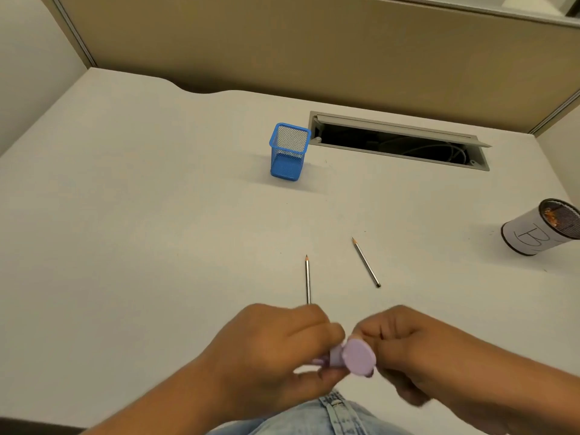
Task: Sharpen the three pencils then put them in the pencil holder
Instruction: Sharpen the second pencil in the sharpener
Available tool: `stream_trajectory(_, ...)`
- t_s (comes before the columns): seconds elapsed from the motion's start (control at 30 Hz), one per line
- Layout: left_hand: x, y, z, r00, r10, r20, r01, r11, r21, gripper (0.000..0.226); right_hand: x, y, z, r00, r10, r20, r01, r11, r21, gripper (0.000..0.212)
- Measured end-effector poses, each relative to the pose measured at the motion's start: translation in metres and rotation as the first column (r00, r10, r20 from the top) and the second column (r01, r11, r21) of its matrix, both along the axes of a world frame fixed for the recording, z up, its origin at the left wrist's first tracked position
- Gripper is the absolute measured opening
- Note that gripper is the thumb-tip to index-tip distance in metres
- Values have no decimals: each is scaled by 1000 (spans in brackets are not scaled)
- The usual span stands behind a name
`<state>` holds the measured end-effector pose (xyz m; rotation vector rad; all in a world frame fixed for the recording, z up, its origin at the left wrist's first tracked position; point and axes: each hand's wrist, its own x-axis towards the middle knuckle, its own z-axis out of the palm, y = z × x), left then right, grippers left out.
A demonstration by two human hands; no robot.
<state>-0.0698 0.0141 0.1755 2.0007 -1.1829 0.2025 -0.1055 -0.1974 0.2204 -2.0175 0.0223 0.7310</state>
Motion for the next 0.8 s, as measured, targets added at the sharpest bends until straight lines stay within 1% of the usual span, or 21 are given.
stream_trajectory(0.03,-2,-1,-3,1000,-6,-21,6,1000,-1,16,0,-1,2,992,-11,-129,18,999,52,35)
stream_trajectory(0.07,-3,-1,-4,995,-1,-97,-1,1000,-23,17,0,-1,3,989,18,-145,-13,999,41,35)
stream_trajectory(0.1,-4,-1,-3,975,14,-220,-27,998,-55,17,0,0,3,995,65,-81,-64,998,10,37)
stream_trajectory(0.13,-4,-2,-2,933,26,-360,-62,994,-88,16,-2,-1,2,992,115,48,-114,993,-39,40)
stream_trajectory(0.2,-5,-4,0,786,16,-617,-122,984,-130,15,-4,-1,6,940,163,299,-137,985,-105,28)
stream_trajectory(0.23,-4,-5,1,704,0,-710,-139,981,-138,15,-4,-3,7,885,240,399,-172,965,-198,14)
stream_trajectory(0.27,-4,-7,2,640,-13,-768,-155,977,-146,16,-4,-5,9,794,356,493,-200,918,-342,9)
stream_trajectory(0.33,-3,-8,4,572,-38,-819,-171,971,-165,19,0,-8,9,616,529,584,-168,813,-558,16)
stream_trajectory(0.37,-3,-8,6,572,-52,-818,-163,971,-176,17,1,-9,8,547,589,595,-137,764,-630,19)
stream_trajectory(0.43,-4,-8,9,655,-62,-753,-119,976,-184,13,1,-9,6,482,623,616,-119,743,-658,22)
stream_trajectory(0.47,-4,-8,10,722,-52,-690,-97,980,-175,14,-1,-9,6,484,617,621,-137,754,-642,22)
stream_trajectory(0.5,-4,-8,9,795,-41,-605,-76,983,-167,14,-3,-9,7,523,591,614,-180,781,-598,23)
stream_trajectory(0.53,-3,-8,8,867,-25,-498,-58,987,-151,14,-5,-6,8,617,506,603,-194,840,-507,24)
stream_trajectory(0.57,-1,-8,6,931,-9,-365,-37,992,-117,14,-5,-2,8,776,368,512,-193,912,-362,27)
stream_trajectory(0.6,0,-7,4,978,-1,-208,-14,998,-69,14,-4,1,10,926,197,322,-148,974,-171,31)
stream_trajectory(0.63,0,-8,0,998,-11,-56,10,1000,-22,14,-3,1,8,997,17,77,-18,1000,14,30)
stream_trajectory(0.67,0,-8,-2,998,-30,50,29,999,15,14,-1,0,5,975,-117,-188,141,982,124,26)
stream_trajectory(0.7,0,-8,-3,995,-48,82,45,998,37,14,0,0,5,933,-147,-330,211,963,168,25)
stream_trajectory(0.73,0,-8,-4,997,-55,51,53,998,40,14,0,0,4,929,-110,-354,181,968,176,26)
stream_trajectory(0.77,0,-9,-4,998,-47,-29,47,998,32,15,-1,-2,3,952,-75,-297,126,979,159,30)
stream_trajectory(0.8,0,-9,-3,989,-28,-145,30,1000,10,16,-2,-2,2,983,-26,-180,47,992,117,34)
